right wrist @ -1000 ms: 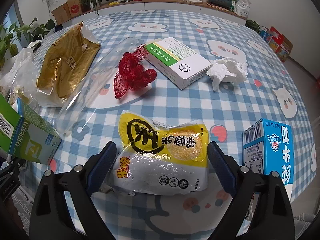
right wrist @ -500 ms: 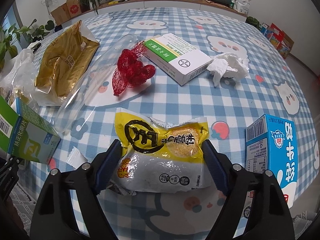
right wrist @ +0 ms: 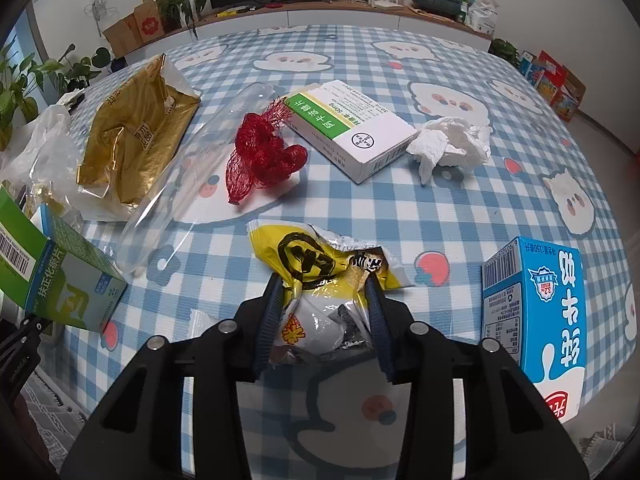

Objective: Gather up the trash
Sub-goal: 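Grasp the white pill bottle with the left tool while the right tool grasps the yellow snack wrapper, then carry the pill bottle and yellow wrapper down over the black trash bin with both tools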

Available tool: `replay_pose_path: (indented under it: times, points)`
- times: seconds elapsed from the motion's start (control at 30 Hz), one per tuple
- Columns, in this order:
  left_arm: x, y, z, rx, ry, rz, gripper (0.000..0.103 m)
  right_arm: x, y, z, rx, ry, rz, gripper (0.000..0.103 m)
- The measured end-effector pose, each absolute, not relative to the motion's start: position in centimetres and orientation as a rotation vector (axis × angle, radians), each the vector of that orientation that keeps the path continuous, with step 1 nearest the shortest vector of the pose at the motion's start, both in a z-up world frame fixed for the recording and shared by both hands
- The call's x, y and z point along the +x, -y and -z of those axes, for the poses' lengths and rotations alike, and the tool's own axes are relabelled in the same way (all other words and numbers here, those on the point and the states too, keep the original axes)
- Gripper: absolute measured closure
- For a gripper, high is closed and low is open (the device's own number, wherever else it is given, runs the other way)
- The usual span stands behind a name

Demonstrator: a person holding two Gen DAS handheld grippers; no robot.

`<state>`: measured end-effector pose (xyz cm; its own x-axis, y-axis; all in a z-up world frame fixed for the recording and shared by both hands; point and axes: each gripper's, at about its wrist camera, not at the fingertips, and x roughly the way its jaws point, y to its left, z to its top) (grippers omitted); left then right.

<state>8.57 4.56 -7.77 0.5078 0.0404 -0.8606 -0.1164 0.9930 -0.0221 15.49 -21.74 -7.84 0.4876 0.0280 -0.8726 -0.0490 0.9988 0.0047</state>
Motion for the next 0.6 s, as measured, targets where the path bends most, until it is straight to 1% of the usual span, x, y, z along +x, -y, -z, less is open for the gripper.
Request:
replay_pose_path:
  times: [0.47,0.6]
  points:
    - [7.3,-3.3,4.9,-0.053,-0.969,-0.080,0.062,14.1,21.7,5.0,-0.029,-0.994,-0.061,0.078]
    - [6.5,-3.0,3.6,-0.049,-0.934,-0.082,0.062,13.4,21.8,4.1,-0.020,-0.976,-0.071,0.079]
